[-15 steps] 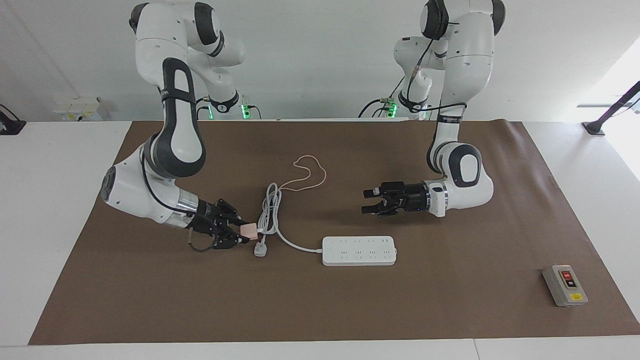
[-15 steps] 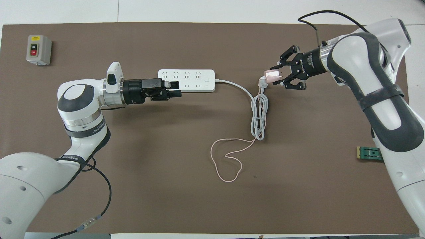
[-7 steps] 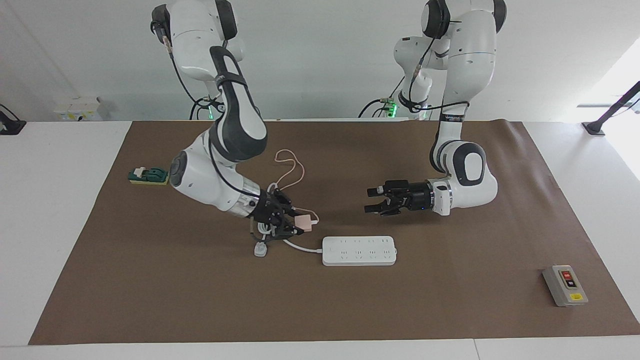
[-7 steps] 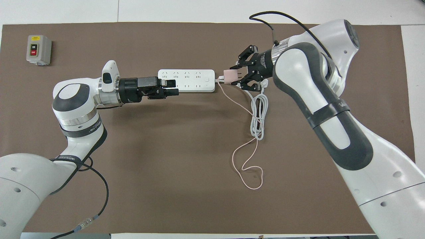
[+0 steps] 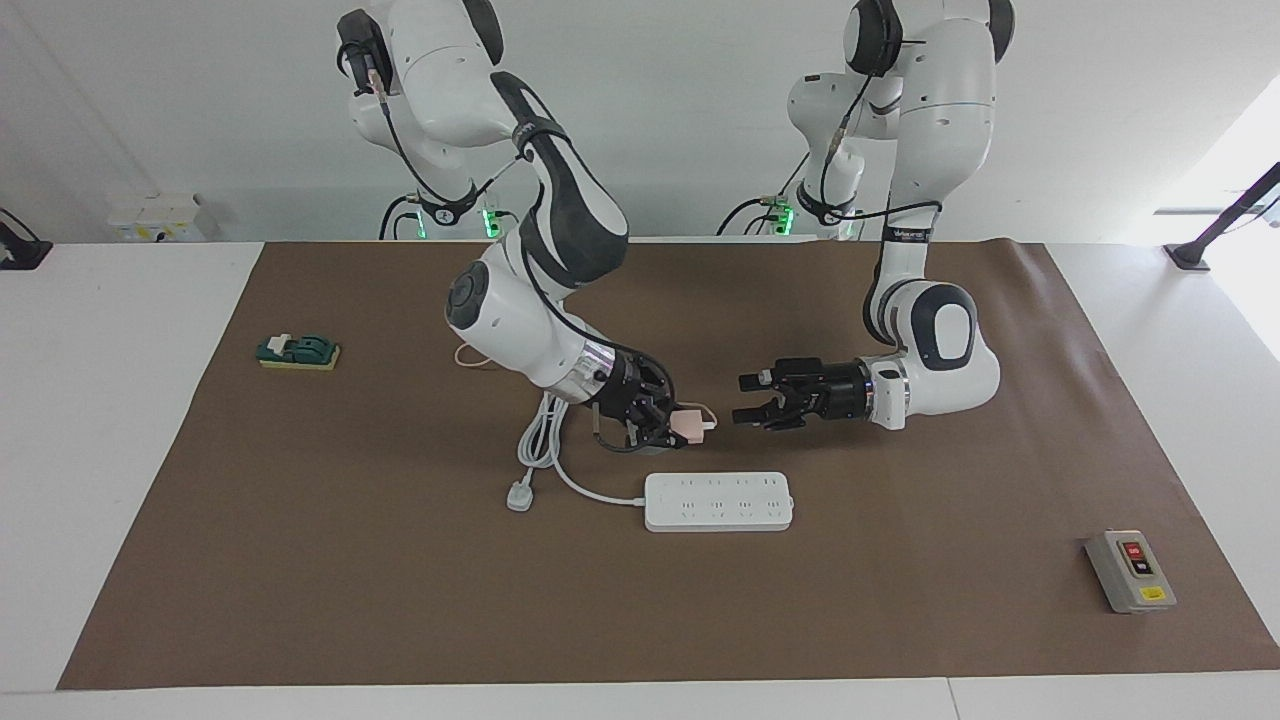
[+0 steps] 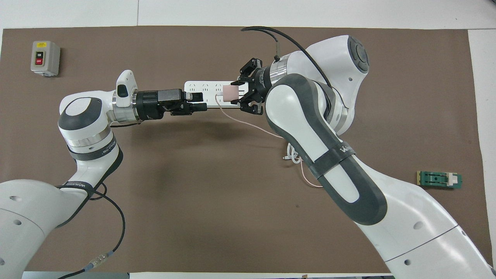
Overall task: Plug charger into power strip
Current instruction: 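Carry the pink charger with the right gripper toward the left gripper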
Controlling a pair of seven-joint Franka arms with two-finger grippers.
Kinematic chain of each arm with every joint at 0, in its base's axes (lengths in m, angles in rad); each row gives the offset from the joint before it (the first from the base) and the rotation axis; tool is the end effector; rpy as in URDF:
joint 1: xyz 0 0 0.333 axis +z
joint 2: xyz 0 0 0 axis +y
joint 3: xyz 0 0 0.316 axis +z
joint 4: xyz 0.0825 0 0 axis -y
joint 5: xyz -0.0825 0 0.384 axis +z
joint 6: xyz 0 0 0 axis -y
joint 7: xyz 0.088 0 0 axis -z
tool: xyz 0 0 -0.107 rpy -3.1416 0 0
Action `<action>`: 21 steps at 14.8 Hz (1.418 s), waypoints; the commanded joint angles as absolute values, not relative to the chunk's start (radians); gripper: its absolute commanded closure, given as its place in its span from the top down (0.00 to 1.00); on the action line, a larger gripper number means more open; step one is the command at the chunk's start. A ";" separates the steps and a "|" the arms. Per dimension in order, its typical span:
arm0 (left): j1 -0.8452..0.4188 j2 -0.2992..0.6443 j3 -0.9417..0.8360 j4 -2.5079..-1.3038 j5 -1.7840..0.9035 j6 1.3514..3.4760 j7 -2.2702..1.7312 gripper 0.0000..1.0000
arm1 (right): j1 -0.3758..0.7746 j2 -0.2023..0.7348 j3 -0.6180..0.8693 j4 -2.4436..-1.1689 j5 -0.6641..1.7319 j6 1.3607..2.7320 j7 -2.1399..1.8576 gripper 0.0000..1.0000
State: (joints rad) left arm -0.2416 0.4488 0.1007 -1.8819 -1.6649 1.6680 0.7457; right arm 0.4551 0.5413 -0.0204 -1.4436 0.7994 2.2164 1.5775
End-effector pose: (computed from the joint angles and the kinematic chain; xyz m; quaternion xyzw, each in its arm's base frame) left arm 0.6024 -0.1894 0.3134 0.7218 -0.0016 -0.0092 0.6920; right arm 0.6532 0.3322 0.4072 -0.6660 0.6598 0.2225 0.2676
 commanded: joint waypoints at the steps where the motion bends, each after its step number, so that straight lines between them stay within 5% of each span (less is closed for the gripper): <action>1: -0.244 0.425 0.106 -1.917 -1.680 1.657 0.750 1.00 | 0.468 0.566 -0.023 -1.408 0.802 2.226 1.611 0.00; 19: -0.244 0.459 0.103 -1.905 -1.698 1.651 0.847 1.00 | 0.517 0.581 -0.025 -1.361 0.785 2.220 1.666 0.00; 21: -0.244 0.459 0.103 -1.904 -1.704 1.643 0.851 0.93 | 0.517 0.581 -0.023 -1.361 0.784 2.220 1.666 0.00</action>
State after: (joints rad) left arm -0.2436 0.4598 0.0973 -1.8907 -1.6746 1.6653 0.8203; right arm 0.5162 0.5647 -0.0224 -1.3899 0.7984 2.2218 1.6396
